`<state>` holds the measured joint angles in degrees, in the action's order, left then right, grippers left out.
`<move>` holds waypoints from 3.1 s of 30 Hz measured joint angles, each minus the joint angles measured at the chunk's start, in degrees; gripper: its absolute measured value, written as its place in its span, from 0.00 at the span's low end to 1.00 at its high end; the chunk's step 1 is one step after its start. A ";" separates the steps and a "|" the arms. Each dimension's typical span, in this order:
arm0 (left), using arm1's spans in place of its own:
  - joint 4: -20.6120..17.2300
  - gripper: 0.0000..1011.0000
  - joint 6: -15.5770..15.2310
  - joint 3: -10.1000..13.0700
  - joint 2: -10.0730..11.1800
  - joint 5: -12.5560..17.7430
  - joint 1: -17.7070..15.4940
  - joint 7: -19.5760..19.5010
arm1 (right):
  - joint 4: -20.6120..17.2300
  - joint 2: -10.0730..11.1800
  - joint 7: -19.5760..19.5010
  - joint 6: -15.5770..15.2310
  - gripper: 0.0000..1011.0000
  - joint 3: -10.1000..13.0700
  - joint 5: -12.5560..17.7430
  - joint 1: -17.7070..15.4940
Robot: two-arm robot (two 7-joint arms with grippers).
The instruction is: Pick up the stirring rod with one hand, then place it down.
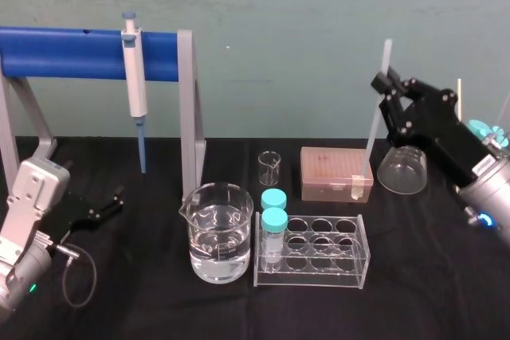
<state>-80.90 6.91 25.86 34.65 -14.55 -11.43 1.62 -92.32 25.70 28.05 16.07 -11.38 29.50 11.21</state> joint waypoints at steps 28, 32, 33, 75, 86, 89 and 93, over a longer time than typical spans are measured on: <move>0.00 0.99 0.00 0.00 0.00 0.00 0.00 0.00 | -0.61 -1.17 0.44 -0.31 0.07 0.99 -2.12 0.98; 0.00 0.99 0.00 0.00 0.00 0.00 0.00 0.00 | -0.43 -1.23 0.44 -0.41 0.07 0.97 -2.21 1.02; 0.00 0.99 0.00 0.00 0.00 0.00 0.00 0.00 | -0.31 -1.26 0.46 -0.41 0.07 0.96 -2.22 1.08; 0.00 0.99 0.00 0.00 0.00 0.00 0.00 0.00 | 0.40 -1.44 0.82 -0.50 0.07 0.62 -2.14 1.47; 0.00 0.99 0.00 0.00 0.00 0.00 0.00 0.00 | 0.77 -1.50 0.81 -0.50 0.07 0.63 -2.11 1.61; 0.00 0.99 0.00 0.00 0.00 0.00 0.00 0.00 | 0.92 -1.58 0.81 -0.49 0.07 0.63 -2.09 1.70; 0.00 0.99 0.00 0.00 0.00 0.00 0.00 0.00 | 1.04 -1.65 0.81 -0.49 0.07 0.64 -2.07 1.71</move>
<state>-80.90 6.91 25.86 34.64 -14.55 -11.43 1.62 -91.28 24.05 28.85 15.59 -10.74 27.43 12.92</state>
